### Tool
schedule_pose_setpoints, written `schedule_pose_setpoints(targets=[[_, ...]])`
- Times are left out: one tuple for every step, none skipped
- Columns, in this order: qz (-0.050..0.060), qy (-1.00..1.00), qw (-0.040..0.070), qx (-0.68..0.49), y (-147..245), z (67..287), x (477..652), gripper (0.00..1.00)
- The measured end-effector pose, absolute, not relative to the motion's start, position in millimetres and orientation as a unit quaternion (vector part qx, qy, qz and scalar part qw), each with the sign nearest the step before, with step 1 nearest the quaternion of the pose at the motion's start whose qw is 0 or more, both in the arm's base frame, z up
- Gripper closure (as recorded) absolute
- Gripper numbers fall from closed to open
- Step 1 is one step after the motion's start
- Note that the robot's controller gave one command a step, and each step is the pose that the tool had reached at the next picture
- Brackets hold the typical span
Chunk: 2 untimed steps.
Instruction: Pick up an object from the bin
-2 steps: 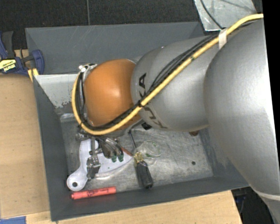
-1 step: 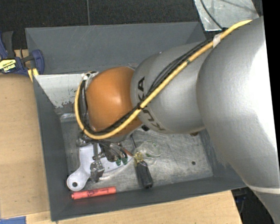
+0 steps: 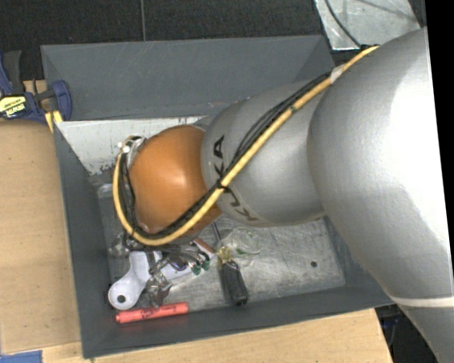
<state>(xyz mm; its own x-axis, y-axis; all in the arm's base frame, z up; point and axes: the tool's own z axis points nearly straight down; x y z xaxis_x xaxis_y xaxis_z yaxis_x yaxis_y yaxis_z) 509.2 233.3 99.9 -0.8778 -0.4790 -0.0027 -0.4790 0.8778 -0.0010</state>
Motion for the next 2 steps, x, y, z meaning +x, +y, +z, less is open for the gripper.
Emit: schedule_pose_setpoints(targets=[[-0.001, 0.94, 0.007, -0.341, 244.1, 75.4, 521.4, 1.0], [-0.001, 0.94, 0.007, -0.341, 244.2, 75.4, 521.4, 1.0]])
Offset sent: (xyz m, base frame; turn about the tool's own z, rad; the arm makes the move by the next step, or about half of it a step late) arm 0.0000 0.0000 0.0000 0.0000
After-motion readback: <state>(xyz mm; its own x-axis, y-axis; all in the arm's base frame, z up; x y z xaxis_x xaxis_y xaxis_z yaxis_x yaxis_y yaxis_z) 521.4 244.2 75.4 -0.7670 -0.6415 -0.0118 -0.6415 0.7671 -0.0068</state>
